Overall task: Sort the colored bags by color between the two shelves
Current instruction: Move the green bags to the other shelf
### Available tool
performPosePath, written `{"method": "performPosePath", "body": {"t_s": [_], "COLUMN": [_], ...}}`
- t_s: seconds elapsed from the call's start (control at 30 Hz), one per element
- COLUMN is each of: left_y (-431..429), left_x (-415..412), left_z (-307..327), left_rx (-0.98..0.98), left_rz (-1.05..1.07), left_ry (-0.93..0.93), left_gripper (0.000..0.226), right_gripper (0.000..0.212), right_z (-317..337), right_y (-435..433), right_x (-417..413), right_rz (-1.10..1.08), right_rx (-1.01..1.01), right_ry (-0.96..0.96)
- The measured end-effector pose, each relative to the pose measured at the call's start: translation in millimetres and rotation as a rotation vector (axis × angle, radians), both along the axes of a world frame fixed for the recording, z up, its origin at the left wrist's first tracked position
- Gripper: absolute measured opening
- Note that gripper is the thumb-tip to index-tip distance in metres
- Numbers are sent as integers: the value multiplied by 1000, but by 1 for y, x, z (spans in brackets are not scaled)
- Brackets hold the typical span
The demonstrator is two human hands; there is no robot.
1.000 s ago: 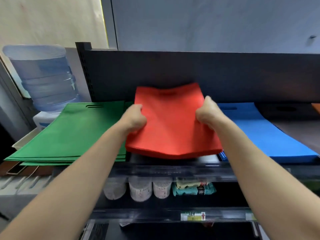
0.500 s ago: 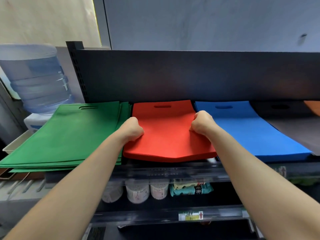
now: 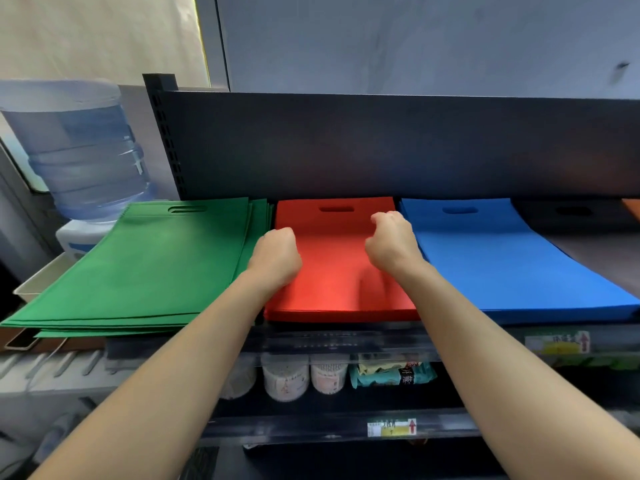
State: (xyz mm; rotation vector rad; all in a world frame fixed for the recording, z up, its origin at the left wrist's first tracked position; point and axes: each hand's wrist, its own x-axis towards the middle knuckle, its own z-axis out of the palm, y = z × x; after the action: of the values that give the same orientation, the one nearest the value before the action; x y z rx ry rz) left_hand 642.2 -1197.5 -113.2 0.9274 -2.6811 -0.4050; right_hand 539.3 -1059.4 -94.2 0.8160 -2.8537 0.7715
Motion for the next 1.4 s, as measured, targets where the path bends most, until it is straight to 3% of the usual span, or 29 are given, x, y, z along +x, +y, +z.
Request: {"method": "performPosePath", "body": {"t_s": [0.13,0.27,0.47,0.7,0.83,1.0,1.1,1.27,1.4], "left_y": [-17,-50,-84,-117,-143,-179,-190,-202,-229], "left_x": [23,60,111,145,168,181,179,166,177], "left_z": [20,29,9,5,4,-2,-3,-6,-8], "left_rx": [-22,-62,-87,-144,-9,258,374,400,531], "left_rz": [9,78,174,375,575,640,526,342,323], "left_ry": [155,181,90,-63,-200,-196,-122,-190,-186], "left_gripper": [37,40,41,45,72,104,89,75,78], "right_gripper": [39,30,47,63,69,81,82,51,67], "right_z": [16,20,0,-19,-21,-21,-24,-20,-19], "right_y": [-29,-67,-123,-159,-176,-189,-195,-198,-205], "right_x": [29,62,100,106,100,99,97,99,104], "right_rz": [133,258,377,318,289,216,146,84,-33], "right_rx": [-96,-149,-40,152,207,235,220,210,60], "right_ry": [-14,-52,-132,-242,-309,-355,-350,-289,-387]}}
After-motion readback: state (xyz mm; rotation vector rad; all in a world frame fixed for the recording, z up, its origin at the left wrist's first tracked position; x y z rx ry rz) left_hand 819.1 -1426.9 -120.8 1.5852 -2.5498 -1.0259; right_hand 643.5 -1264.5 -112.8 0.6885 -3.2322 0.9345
